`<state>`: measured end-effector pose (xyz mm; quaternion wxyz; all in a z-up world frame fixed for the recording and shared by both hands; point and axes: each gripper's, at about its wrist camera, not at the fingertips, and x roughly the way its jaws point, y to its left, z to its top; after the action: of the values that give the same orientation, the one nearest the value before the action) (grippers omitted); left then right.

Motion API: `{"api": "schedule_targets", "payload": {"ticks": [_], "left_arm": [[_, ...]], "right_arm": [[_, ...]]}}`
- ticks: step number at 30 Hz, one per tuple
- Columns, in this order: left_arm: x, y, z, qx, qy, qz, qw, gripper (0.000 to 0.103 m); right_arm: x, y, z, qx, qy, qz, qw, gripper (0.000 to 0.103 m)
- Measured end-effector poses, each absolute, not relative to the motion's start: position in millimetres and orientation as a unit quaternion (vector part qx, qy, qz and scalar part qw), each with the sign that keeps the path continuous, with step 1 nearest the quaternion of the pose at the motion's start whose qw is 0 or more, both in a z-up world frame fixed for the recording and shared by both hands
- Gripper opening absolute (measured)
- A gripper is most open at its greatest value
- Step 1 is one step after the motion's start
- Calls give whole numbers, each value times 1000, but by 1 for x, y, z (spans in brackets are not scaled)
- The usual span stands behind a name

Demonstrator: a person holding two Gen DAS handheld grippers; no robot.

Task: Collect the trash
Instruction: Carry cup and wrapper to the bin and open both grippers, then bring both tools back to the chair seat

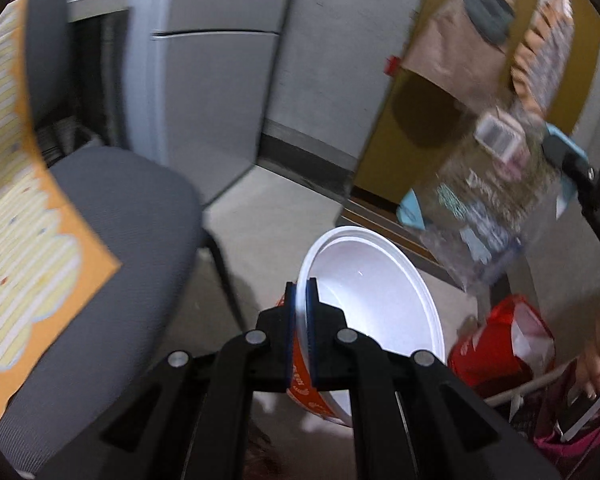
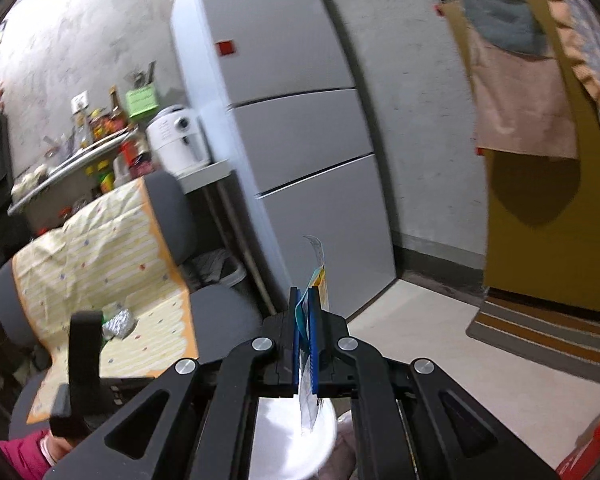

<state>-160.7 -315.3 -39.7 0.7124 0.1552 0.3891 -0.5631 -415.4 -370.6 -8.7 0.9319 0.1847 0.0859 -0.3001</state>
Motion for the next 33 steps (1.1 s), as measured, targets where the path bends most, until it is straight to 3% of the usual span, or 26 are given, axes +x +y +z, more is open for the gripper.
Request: {"api": "schedule_targets", "payload": {"ticks": [5, 7, 8, 9, 22, 26, 33], "left_arm": [[-184, -358, -54, 188, 396, -602, 667, 4], [-192, -375, -65, 212, 406, -604, 652, 29], [-192, -378, -68, 216, 405, -600, 655, 50], [-193, -379, -69, 215, 400, -600, 659, 54], [-139, -311, -44, 162, 367, -517, 756, 54], [-127, -296, -37, 141, 369, -496, 773, 55], [-114, -262, -33, 128, 365, -466, 796, 55]], "right_arm": [[-436, -387, -11, 190, 71, -328, 923, 4], [-440, -391, -13, 186, 71, -339, 919, 4], [-441, -392, -14, 185, 73, -342, 918, 4], [-441, -394, -16, 185, 76, -345, 917, 5], [-420, -400, -52, 205, 141, -358, 900, 11], [-415, -403, -61, 230, 156, -353, 893, 41], [-407, -392, -50, 213, 149, -338, 904, 41]]}}
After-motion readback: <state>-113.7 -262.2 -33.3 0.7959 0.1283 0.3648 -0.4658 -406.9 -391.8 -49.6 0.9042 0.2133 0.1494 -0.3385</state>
